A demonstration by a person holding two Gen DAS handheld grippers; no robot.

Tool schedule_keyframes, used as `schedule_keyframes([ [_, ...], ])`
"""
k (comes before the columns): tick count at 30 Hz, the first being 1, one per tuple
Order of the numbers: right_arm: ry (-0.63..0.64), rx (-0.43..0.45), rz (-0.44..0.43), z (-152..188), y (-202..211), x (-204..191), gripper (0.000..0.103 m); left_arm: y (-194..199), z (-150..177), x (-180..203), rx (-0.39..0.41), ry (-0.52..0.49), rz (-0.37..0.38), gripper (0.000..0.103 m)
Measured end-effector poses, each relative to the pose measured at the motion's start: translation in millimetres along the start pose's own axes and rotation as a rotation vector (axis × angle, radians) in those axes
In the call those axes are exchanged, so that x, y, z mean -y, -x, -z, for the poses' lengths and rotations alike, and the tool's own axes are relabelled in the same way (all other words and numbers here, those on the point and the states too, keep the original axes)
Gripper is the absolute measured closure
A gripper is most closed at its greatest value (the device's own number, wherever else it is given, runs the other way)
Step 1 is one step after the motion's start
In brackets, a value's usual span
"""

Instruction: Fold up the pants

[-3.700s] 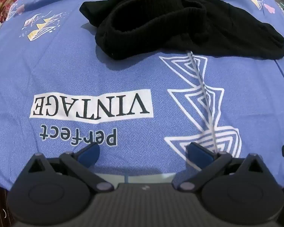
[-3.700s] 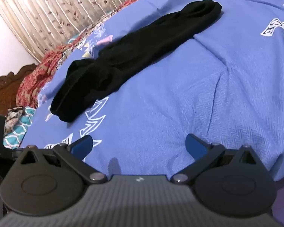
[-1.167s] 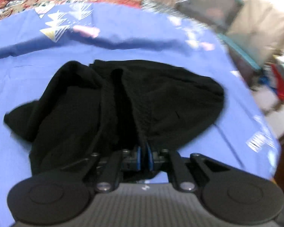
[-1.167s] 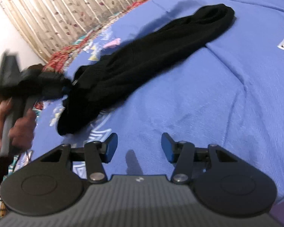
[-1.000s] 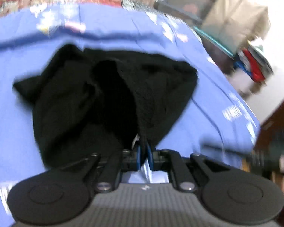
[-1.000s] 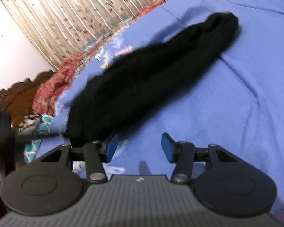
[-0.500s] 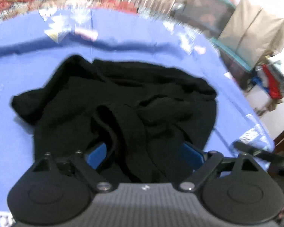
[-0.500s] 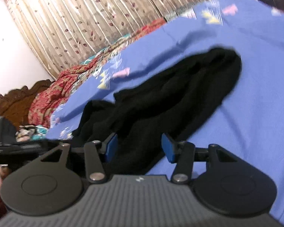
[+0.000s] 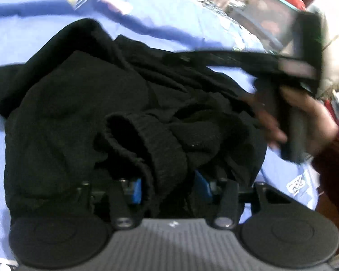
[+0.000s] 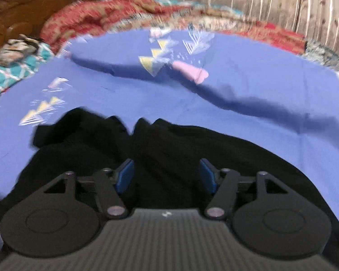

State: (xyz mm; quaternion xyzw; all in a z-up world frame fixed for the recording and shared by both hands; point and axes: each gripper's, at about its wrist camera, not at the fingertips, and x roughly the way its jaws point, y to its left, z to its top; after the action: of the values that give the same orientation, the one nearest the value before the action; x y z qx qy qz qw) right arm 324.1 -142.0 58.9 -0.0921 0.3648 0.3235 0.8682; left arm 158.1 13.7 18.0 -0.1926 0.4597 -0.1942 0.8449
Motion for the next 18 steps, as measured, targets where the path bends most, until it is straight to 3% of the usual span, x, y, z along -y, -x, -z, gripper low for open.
schedule_keyframes([
  [1, -0.015, -0.019, 0.003, -7.3, -12.0, 2.7, 0.038, 4.1, 2.5, -5.2, 0.003, 0.008, 0.006, 0.058],
  [4, -0.028, -0.083, 0.027, -17.0, -42.2, 5.7, 0.040, 4.4, 0.8, -6.8, 0.010, 0.044, -0.002, 0.038],
  [6, -0.014, -0.138, 0.052, -14.1, -49.3, 2.7, 0.070, 4.2, -0.7, -4.3, 0.027, 0.056, 0.009, 0.049],
  [7, -0.007, -0.168, 0.069, -12.8, -50.1, 2.4, 0.094, 4.2, -1.9, -1.6, 0.028, 0.052, 0.004, 0.074],
  [8, -0.014, -0.167, 0.099, -10.1, -42.1, 3.5, 0.096, 4.9, -2.8, 2.0, 0.027, 0.046, -0.002, 0.091],
  [13, -0.233, 0.110, 0.146, -25.7, 65.1, 47.5, 0.096, 42.6, 5.0, 1.6, 0.090, 0.053, 0.028, 0.092],
  [18, -0.456, 0.423, 0.225, -31.9, 204.7, 110.3, 0.096, 140.2, 4.8, -25.3, 0.257, 0.124, 0.069, 0.092],
])
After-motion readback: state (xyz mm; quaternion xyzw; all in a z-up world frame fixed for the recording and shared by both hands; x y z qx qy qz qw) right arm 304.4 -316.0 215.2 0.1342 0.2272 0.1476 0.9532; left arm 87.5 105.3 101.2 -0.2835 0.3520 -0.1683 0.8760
